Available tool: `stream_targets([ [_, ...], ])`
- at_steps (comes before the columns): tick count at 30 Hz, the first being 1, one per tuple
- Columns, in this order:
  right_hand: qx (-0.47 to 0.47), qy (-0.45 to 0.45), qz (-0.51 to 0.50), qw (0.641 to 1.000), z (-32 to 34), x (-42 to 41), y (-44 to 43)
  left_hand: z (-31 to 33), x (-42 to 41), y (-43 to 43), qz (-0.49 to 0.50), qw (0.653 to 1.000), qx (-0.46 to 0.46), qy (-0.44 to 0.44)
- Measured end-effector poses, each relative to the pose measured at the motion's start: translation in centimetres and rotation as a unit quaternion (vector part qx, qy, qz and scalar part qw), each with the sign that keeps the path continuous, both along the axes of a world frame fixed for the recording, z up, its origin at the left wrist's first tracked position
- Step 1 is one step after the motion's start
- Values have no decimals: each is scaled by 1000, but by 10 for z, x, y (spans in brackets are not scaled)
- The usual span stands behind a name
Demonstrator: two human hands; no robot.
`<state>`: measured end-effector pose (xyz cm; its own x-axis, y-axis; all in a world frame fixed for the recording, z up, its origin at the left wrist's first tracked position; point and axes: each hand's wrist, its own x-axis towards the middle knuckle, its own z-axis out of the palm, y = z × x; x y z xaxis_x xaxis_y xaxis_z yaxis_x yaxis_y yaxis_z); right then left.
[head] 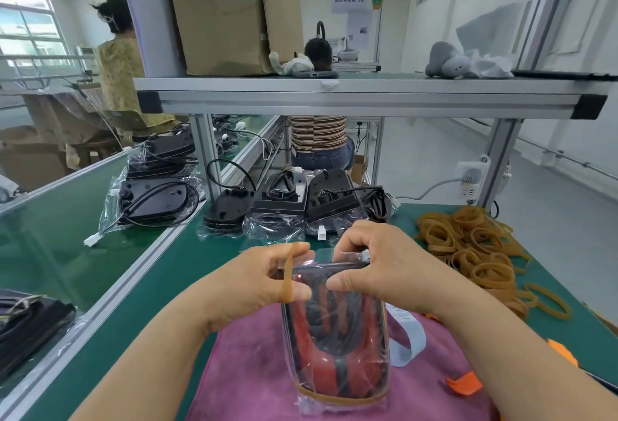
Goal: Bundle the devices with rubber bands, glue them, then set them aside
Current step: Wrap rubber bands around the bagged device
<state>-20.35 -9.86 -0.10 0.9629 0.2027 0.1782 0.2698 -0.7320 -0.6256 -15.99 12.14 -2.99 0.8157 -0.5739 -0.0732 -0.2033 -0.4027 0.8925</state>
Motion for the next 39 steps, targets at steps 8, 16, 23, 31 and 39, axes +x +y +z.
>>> stream_targets([
  [8,-28,-44,41,998,33,-6,3,-2,-11,-3,16,999,3,-34],
  [16,-171,-102,136,971,30,11,38,5,-13,-8,-41,998,-8,-40],
  [23,-186,-80,172,964,31,16,35,3,-12,-5,-57,998,-23,-26],
  [31,-303,-108,143,936,47,7,23,2,-10,-8,-64,997,-42,-22],
  [39,-238,-291,63,924,32,-4,-20,1,-10,-9,-79,996,-35,-34],
])
